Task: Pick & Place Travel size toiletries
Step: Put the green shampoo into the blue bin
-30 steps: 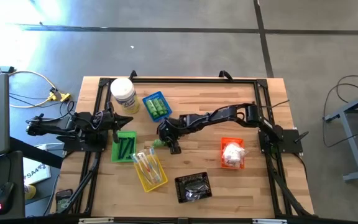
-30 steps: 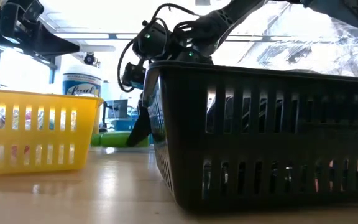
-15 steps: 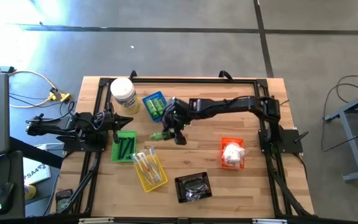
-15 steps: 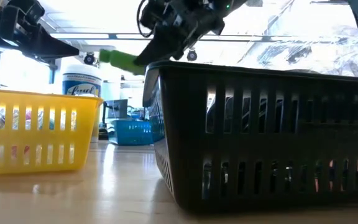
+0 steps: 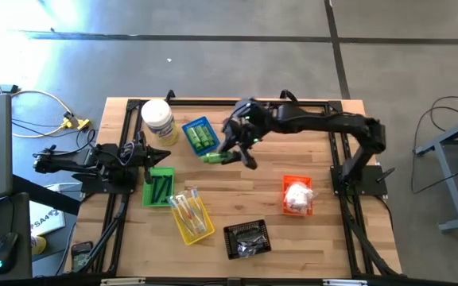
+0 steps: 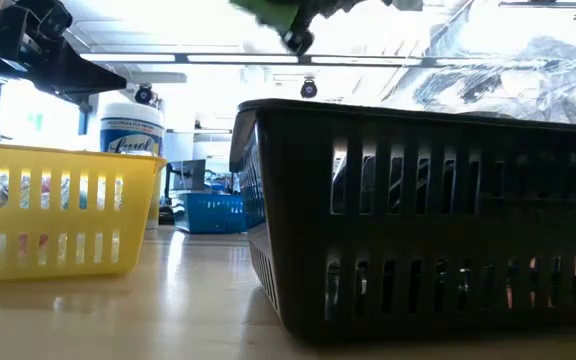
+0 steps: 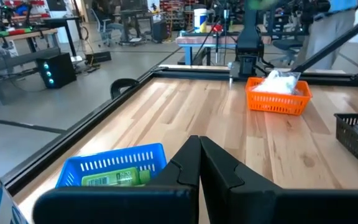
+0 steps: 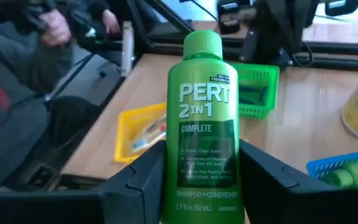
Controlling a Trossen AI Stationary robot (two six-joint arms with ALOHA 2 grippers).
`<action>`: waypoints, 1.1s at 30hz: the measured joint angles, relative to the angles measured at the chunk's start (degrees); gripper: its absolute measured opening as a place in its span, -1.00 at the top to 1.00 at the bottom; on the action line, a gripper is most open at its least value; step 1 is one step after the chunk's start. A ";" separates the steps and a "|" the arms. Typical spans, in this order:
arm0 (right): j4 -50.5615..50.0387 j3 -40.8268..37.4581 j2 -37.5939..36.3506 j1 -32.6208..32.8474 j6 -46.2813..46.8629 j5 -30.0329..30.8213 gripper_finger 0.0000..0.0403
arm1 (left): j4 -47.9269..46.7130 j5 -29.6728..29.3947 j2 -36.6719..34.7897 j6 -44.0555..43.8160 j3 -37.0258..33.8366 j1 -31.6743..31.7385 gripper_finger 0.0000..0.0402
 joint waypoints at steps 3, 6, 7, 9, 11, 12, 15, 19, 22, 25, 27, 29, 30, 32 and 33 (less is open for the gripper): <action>-0.25 0.13 -3.71 -0.76 0.61 -0.16 0.21 | -0.04 0.00 0.00 -0.38 0.00 0.00 1.00; -2.86 0.00 -8.07 -1.88 1.14 3.46 0.13 | -0.02 0.05 0.00 -0.53 0.00 0.00 1.00; -2.97 0.02 -9.70 -2.47 1.35 4.54 0.12 | -0.02 0.12 0.00 -0.55 0.00 0.00 1.00; -4.55 0.00 -13.24 -3.77 2.23 5.78 0.12 | 0.00 0.11 0.00 -0.55 0.00 0.00 1.00; -4.25 0.02 -16.77 -5.05 2.95 6.57 0.15 | 0.00 0.11 0.00 -0.57 0.00 0.00 1.00; -4.91 0.02 -18.87 -5.89 3.38 7.24 0.17 | 0.00 0.14 0.00 -0.57 0.00 0.00 1.00; -6.59 -0.62 -25.17 -7.89 3.90 10.06 0.20 | 0.00 0.11 0.00 -0.57 0.00 0.00 1.00; -5.29 -6.63 -34.99 -9.18 5.23 13.87 0.16 | 0.01 0.12 0.00 -0.59 0.00 0.00 1.00; -0.25 -15.03 -42.29 -9.22 7.24 16.36 0.14 | 0.02 0.11 0.00 -0.57 0.00 0.00 1.00; 7.38 -24.94 -49.31 -9.23 9.31 18.81 0.15 | 0.20 -0.02 0.00 -0.56 0.00 0.00 1.00; 12.88 -31.39 -53.23 -9.22 10.29 20.41 0.17 | 0.76 -0.11 0.00 -0.50 0.00 0.00 1.00; 17.79 -38.01 -56.74 -9.20 11.34 21.79 0.17 | 1.01 -0.17 0.00 -0.41 0.00 0.00 1.00; 20.44 -41.19 -58.29 -9.20 11.93 22.99 0.17 | 1.06 -0.18 0.00 -0.36 0.00 0.00 1.00; 25.51 -47.25 -60.96 -9.23 13.07 25.51 0.17 | 1.35 -0.19 0.00 -0.36 0.00 0.00 1.00; 28.11 -49.95 -62.08 -9.23 13.54 26.38 0.17 | 1.47 -0.20 0.00 -0.36 0.00 0.00 1.00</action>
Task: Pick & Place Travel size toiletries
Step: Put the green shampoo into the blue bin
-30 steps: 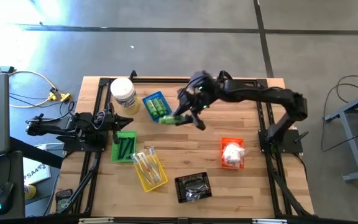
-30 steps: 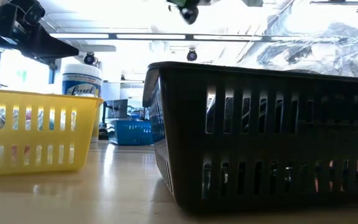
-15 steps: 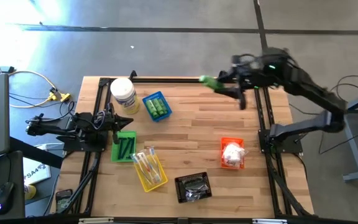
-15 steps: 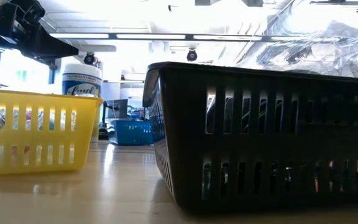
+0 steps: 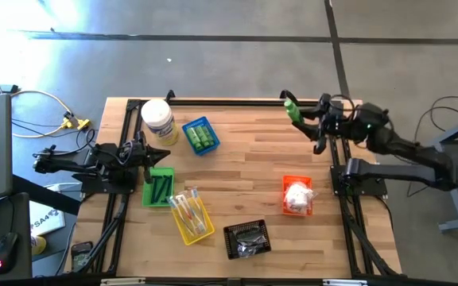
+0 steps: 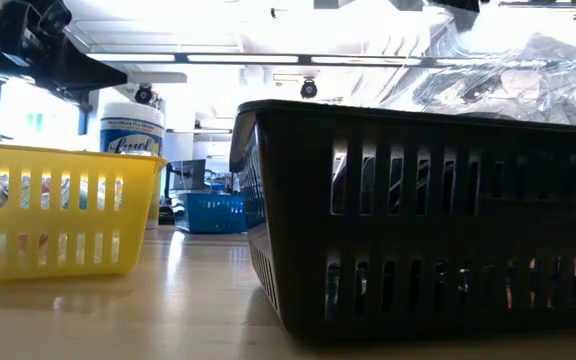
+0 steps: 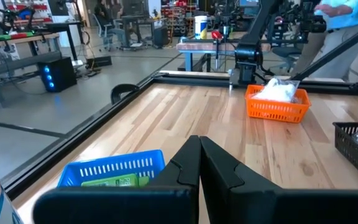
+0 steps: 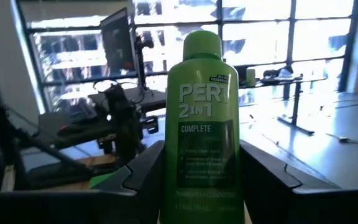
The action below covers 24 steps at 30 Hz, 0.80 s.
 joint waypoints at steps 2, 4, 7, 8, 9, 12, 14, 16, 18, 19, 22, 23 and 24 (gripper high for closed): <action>4.93 -4.61 -1.48 0.02 1.06 1.38 0.16 | 0.21 -0.01 0.00 0.01 0.00 0.00 1.00; 8.99 -8.46 -2.03 0.02 2.13 2.14 0.16 | 0.28 -0.04 0.00 0.02 0.00 0.00 1.00; 14.65 -12.54 -1.92 0.02 3.65 1.78 0.16 | 0.28 -0.04 0.00 0.02 0.00 0.00 1.00; 16.50 -13.53 -1.95 0.02 4.10 1.75 0.16 | 0.28 -0.04 0.00 0.02 0.00 0.00 1.00; 18.74 -14.49 -1.95 0.02 4.40 1.73 0.16 | 0.28 -0.04 0.00 0.02 0.00 0.00 1.00; 23.88 -16.71 -0.61 0.04 4.62 2.06 0.16 | 0.28 -0.06 0.00 0.02 0.00 0.00 1.00; 25.73 -17.05 1.21 0.02 4.69 2.10 0.16 | 0.28 -0.07 0.00 0.02 0.00 0.00 1.00; 26.49 -17.07 3.21 0.04 4.69 2.14 0.16 | 0.28 -0.08 0.00 0.02 0.00 0.00 1.00; 28.46 -16.88 5.92 0.02 4.84 2.75 0.16 | 0.28 -0.10 0.00 0.02 0.00 0.00 1.00; 28.59 -16.56 7.58 0.02 5.29 3.90 0.16 | 0.28 -0.10 0.00 0.02 0.00 0.00 1.00; 28.16 -13.92 14.39 0.00 5.76 6.79 0.16 | 0.30 -0.31 0.00 0.02 0.00 0.00 1.00; 27.93 -12.41 17.24 0.00 5.85 6.99 0.16 | 0.30 -0.46 0.00 0.03 0.00 0.00 1.00; 27.59 -10.65 20.05 0.00 5.98 6.89 0.16 | 0.30 -0.49 0.00 0.10 0.00 0.00 1.00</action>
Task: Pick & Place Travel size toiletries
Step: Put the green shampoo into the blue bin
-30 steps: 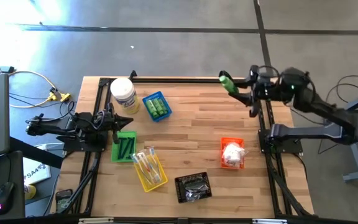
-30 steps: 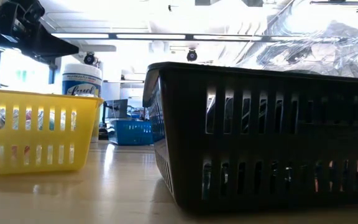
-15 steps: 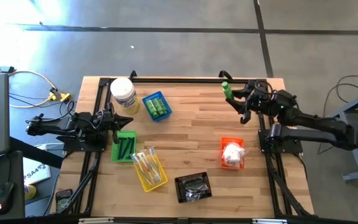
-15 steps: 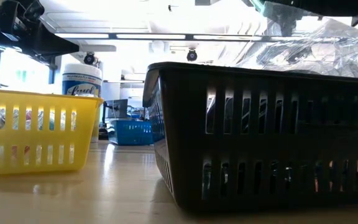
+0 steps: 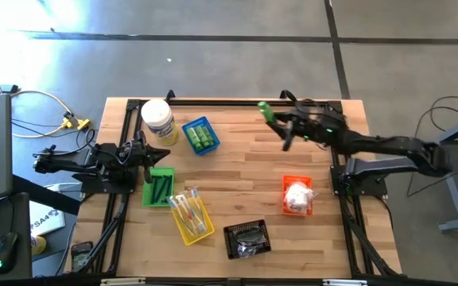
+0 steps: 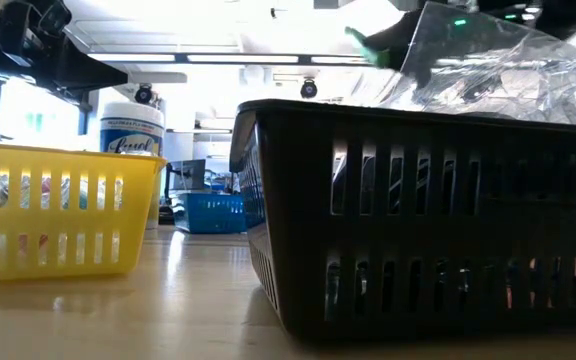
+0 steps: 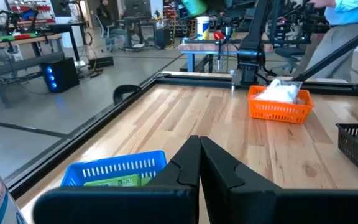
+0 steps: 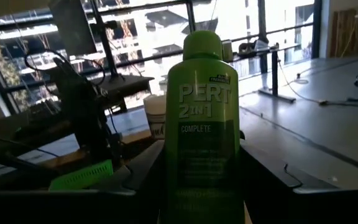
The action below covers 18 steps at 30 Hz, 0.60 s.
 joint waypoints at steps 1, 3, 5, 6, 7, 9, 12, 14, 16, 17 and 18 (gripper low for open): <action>-0.55 1.99 2.99 0.00 -0.03 -0.13 0.16 | 0.00 0.00 0.00 0.28 0.00 0.00 1.00; -2.12 6.27 8.78 0.00 -0.30 -0.29 0.16 | 0.02 -0.13 0.00 0.98 0.00 0.00 1.00; -3.42 11.24 14.61 0.00 -0.31 -0.38 0.16 | 0.02 -0.13 0.00 1.27 0.00 0.00 1.00; -5.10 13.79 17.20 -0.01 -0.29 -0.64 0.16 | 0.04 -0.14 0.00 1.29 0.00 0.00 1.00; -7.25 16.46 19.75 -0.04 -0.16 -0.74 0.16 | 0.06 -0.14 0.00 1.31 0.00 0.00 1.00; -13.16 22.41 24.52 -0.13 1.02 -1.05 0.16 | 0.07 -0.13 0.00 1.42 0.00 0.00 1.00; -20.82 30.91 31.90 -0.22 1.60 -2.58 0.16 | 0.07 -0.13 0.00 1.43 0.00 0.00 1.00; -24.69 35.90 36.76 -0.22 1.70 -3.51 0.16 | 0.22 -0.13 0.00 1.43 0.00 0.02 1.00; -28.02 40.58 41.14 -0.23 1.75 -4.52 0.16 | 0.26 -0.13 0.00 1.43 0.00 0.00 1.00; -29.70 42.67 43.17 -0.24 1.75 -5.27 0.16 | 0.26 -0.13 0.00 1.43 0.00 0.00 1.00; -31.40 44.66 44.91 -0.22 1.75 -5.53 0.16 | 0.26 -0.13 0.00 1.42 0.00 0.01 1.00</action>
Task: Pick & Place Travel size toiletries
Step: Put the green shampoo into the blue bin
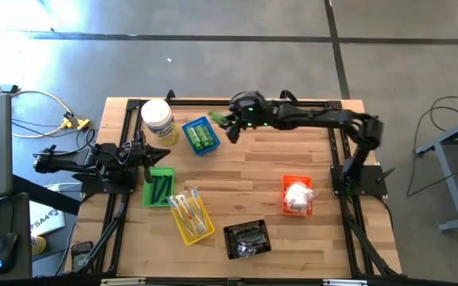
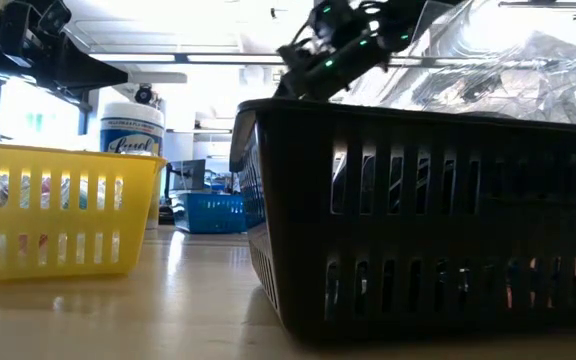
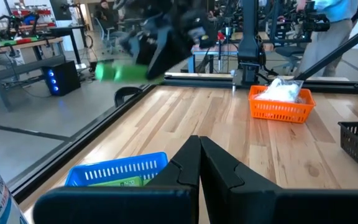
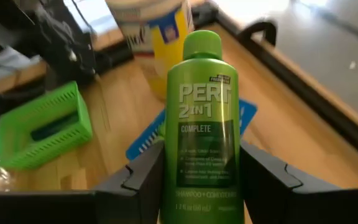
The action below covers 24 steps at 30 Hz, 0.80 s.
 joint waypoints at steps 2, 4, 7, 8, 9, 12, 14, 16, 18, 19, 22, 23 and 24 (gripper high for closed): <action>-2.35 3.35 3.22 0.00 0.55 -0.69 0.16 | 0.00 0.02 0.00 -0.11 0.00 -0.01 1.00; -4.10 6.11 6.15 -0.02 1.29 -1.07 0.16 | 0.00 0.02 0.00 -0.16 0.00 0.00 1.00; -5.86 10.29 10.39 0.00 2.81 -1.22 0.16 | -0.02 0.04 -0.02 -0.19 0.00 -0.01 1.00; -6.87 11.94 11.94 -0.01 3.42 -1.54 0.16 | -0.02 0.04 -0.02 -0.19 0.00 0.01 1.00; -7.76 13.76 13.54 -0.02 3.96 -2.25 0.16 | -0.02 0.07 -0.02 -0.19 0.00 -0.01 1.00; -12.23 18.63 18.20 -0.04 5.58 -4.12 0.16 | -0.02 0.20 -0.02 -0.19 0.00 0.00 1.00; -14.44 20.45 20.41 -0.04 6.53 -3.92 0.16 | -0.02 0.24 -0.02 -0.21 0.00 -0.01 1.00; -14.09 21.15 21.72 -0.04 7.90 -3.57 0.16 | -0.03 0.24 -0.02 -0.24 0.00 0.02 1.00; -12.66 21.37 22.48 -0.04 10.02 -3.91 0.16 | -0.04 0.24 -0.02 -0.45 0.00 -0.01 1.00; -12.08 21.38 22.73 0.06 11.04 -3.91 0.16 | -0.05 0.24 -0.02 -0.45 0.00 0.02 1.00; -10.51 21.36 23.64 0.57 12.98 -2.26 0.16 | -0.07 0.24 -0.02 -0.47 0.00 0.01 1.00; -9.75 21.36 23.88 0.79 13.25 -1.26 0.17 | -0.07 0.24 -0.02 -0.47 0.00 0.00 1.00; -9.22 21.36 23.92 1.05 13.63 -0.05 0.17 | -0.07 0.24 -0.02 -0.47 0.00 0.01 1.00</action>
